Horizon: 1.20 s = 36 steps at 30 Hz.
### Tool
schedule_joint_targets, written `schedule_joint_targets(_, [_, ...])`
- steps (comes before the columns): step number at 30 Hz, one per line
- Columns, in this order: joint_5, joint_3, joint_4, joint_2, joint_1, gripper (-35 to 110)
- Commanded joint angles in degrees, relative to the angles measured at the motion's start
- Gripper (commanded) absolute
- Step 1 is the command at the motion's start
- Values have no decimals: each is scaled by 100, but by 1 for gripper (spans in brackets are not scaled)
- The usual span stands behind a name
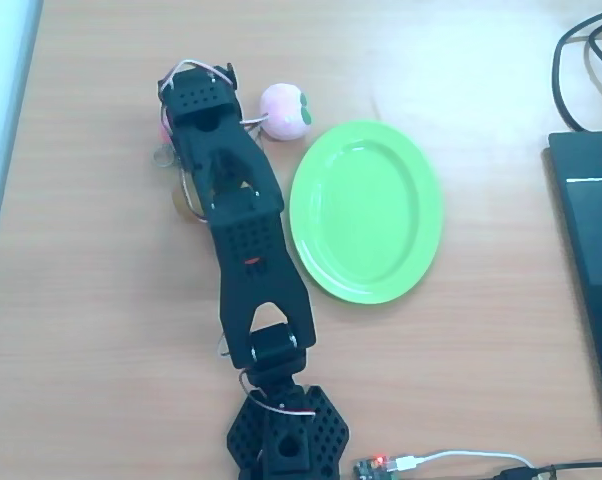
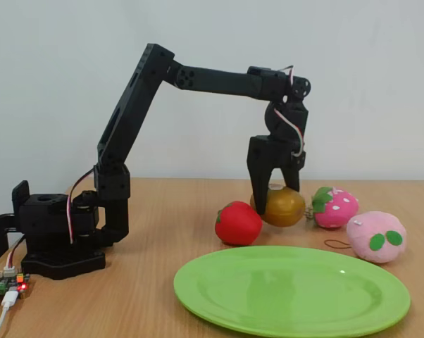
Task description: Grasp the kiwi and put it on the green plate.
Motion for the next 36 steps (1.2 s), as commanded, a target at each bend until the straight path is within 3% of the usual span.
schedule_joint_targets(1, [-97,-264,79,483,114,31])
schedule_joint_targets(17, [-97,-378,79,1239,1494,32])
schedule_joint_targets(36, [-422,940,53,1758,3788,34])
